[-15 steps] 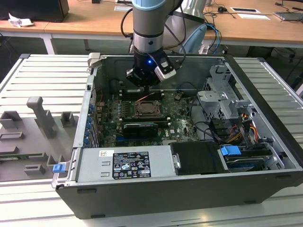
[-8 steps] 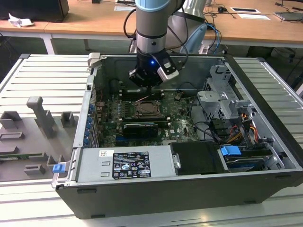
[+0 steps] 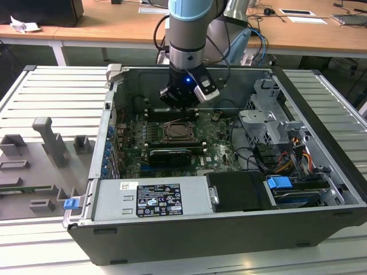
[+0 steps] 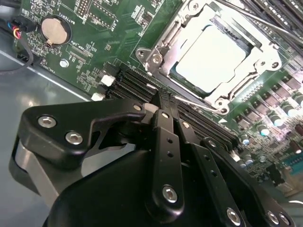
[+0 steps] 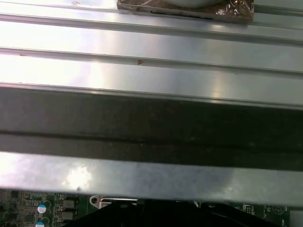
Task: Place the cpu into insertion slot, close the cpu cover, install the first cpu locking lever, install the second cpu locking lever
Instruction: 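Install the first cpu locking lever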
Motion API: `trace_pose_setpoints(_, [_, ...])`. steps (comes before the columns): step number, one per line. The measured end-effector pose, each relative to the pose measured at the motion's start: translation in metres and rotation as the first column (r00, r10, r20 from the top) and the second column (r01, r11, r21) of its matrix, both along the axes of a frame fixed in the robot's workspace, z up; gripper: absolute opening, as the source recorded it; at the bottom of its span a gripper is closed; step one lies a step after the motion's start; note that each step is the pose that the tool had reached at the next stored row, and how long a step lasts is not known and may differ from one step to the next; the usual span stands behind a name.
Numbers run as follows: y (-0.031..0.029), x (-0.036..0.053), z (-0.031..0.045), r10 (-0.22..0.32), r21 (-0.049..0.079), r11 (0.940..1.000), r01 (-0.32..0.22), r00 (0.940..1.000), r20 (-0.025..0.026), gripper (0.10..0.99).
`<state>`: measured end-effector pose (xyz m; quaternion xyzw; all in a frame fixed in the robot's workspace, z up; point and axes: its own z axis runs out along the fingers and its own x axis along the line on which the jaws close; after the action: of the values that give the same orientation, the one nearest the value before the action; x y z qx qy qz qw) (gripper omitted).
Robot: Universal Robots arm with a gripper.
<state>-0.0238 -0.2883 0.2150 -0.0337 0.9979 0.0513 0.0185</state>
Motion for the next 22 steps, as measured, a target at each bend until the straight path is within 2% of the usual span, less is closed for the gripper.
trace_pose_setpoints(8, [0.0, 0.0029, -0.0082, 0.0, 0.0, 1.0, 0.0, 1.0, 0.0, 0.106])
trace_pose_setpoints(17, [0.0, 0.0035, -0.0123, -0.001, 0.0, 1.0, 0.001, 1.0, 0.0003, 0.106])
trace_pose_setpoints(22, [0.0, 0.0035, -0.0121, -0.001, 0.0, 1.0, 0.001, 1.0, 0.0001, 0.106])
